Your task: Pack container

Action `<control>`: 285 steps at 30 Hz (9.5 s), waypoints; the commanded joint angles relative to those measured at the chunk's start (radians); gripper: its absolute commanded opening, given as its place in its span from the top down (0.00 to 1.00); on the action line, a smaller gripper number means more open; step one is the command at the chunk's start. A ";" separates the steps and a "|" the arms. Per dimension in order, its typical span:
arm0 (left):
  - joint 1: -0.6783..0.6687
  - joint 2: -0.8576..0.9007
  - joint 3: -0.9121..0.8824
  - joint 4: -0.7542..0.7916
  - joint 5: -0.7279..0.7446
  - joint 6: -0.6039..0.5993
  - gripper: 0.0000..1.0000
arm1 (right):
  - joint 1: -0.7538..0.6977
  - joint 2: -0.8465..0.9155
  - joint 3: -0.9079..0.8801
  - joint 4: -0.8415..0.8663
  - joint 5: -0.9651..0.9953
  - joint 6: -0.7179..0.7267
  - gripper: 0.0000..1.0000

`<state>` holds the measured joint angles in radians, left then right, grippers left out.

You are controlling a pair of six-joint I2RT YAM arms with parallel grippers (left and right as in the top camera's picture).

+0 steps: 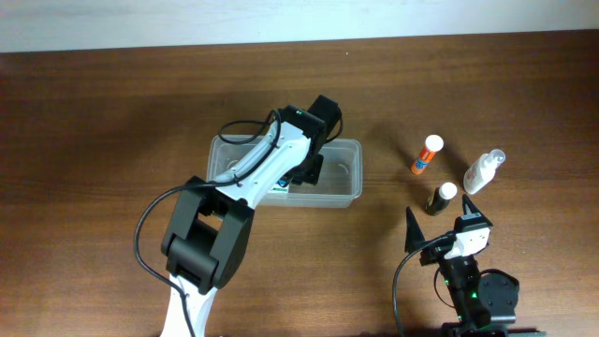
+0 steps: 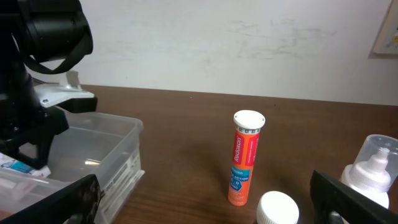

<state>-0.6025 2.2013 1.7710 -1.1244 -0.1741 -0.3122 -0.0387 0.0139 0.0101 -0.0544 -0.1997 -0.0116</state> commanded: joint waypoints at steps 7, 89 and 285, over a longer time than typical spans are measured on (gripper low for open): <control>0.005 0.041 -0.002 -0.051 -0.061 -0.043 1.00 | -0.008 -0.008 -0.005 -0.006 0.005 0.002 0.02; 0.512 -0.076 0.080 -0.418 0.141 0.037 1.00 | -0.008 -0.008 -0.005 -0.006 0.005 0.002 0.02; 0.057 -0.056 0.184 -0.125 0.140 -0.064 0.57 | -0.008 -0.008 -0.005 -0.006 0.005 0.002 0.02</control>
<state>-0.5465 2.1178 1.9377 -1.2453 -0.0097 -0.3923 -0.0387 0.0139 0.0101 -0.0544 -0.1997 -0.0113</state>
